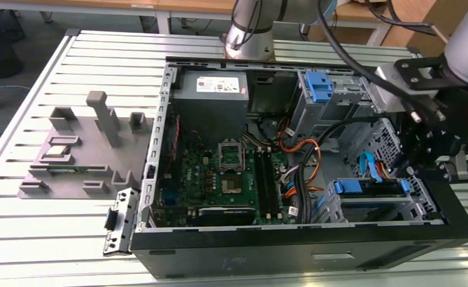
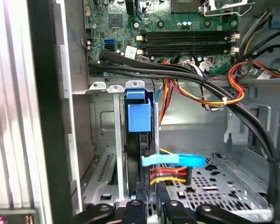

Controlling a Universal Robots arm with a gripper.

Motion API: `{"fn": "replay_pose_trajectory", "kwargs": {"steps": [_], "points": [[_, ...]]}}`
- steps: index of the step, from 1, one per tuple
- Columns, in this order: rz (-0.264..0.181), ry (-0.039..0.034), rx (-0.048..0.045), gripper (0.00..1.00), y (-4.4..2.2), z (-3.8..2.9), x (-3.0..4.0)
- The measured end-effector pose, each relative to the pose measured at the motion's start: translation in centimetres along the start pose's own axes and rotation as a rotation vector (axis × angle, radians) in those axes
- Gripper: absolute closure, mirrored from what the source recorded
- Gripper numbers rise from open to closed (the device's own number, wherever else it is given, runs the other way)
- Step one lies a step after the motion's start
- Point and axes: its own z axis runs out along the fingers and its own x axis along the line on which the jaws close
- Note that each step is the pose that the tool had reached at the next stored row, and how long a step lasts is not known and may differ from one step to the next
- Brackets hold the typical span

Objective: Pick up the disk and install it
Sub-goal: 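Insert the second disk wire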

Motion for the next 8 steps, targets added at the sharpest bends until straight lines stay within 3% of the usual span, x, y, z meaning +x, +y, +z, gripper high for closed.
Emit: {"fn": "replay_pose_trajectory", "kwargs": {"steps": [3,8], "points": [[0.0,-0.0001,0.0,0.77,-0.14,-0.84,-0.02],[0.0,-0.0007,-0.0026,0.77,-0.15,-0.9,-0.02]]}}
